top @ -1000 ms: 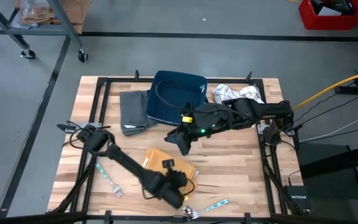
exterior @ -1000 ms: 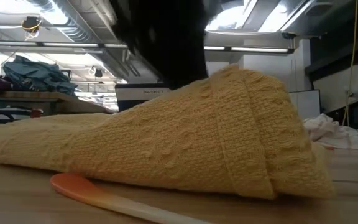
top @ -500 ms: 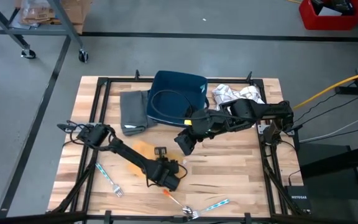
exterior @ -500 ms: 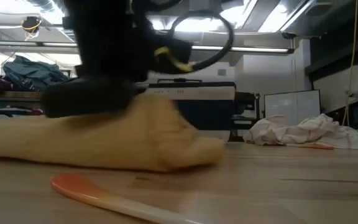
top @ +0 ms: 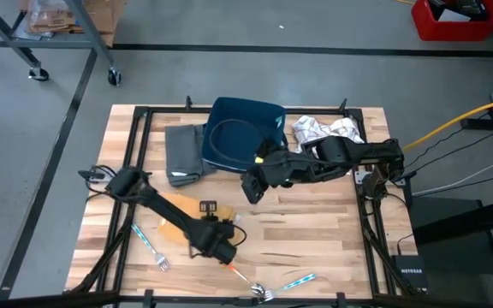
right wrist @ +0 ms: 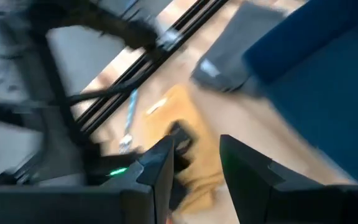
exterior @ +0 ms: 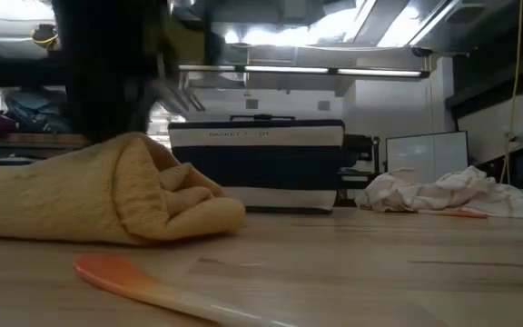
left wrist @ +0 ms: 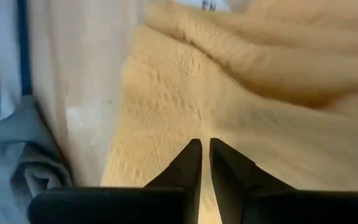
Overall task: Fold towel
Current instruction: Stack the yellow towel on the gray towel
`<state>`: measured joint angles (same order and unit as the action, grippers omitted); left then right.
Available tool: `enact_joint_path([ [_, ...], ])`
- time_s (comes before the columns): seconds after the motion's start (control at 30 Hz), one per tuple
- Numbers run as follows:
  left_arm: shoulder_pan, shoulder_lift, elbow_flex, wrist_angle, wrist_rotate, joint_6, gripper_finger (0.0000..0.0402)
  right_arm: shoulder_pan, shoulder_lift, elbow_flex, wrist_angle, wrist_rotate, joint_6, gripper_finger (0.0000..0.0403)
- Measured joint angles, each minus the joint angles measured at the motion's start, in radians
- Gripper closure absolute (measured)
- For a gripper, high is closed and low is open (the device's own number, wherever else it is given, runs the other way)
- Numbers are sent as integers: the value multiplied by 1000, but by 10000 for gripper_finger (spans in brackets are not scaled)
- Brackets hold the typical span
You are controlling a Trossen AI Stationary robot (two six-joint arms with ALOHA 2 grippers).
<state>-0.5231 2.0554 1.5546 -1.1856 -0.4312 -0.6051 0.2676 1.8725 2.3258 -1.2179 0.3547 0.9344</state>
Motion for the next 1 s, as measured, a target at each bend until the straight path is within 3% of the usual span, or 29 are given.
enact_joint_path([
  [0.1, -33, -70, 0, -2, -8, -76, 375, 0, 0, -15, -10, 66, 0, 269],
  [0.33, -156, -226, 2, -7, -18, -355, 375, 0, 3, -115, -5, 70, 1, 269],
  [0.5, -257, -265, 3, -7, -26, -580, 375, 0, 25, -220, 35, 27, 3, 269],
  [0.63, -340, -256, 3, -6, -20, -725, 375, 0, 32, -336, 166, 11, 3, 269],
  [0.73, -395, -255, 3, -22, -55, -932, 375, 0, 32, -422, 268, -20, 3, 269],
  [0.87, -481, -256, -15, -103, -256, -1324, 381, 0, 32, -522, 360, -94, 6, 269],
  [1.0, -534, -255, -101, -94, -285, -1573, 398, 0, 33, -629, 462, -112, 60, 269],
])
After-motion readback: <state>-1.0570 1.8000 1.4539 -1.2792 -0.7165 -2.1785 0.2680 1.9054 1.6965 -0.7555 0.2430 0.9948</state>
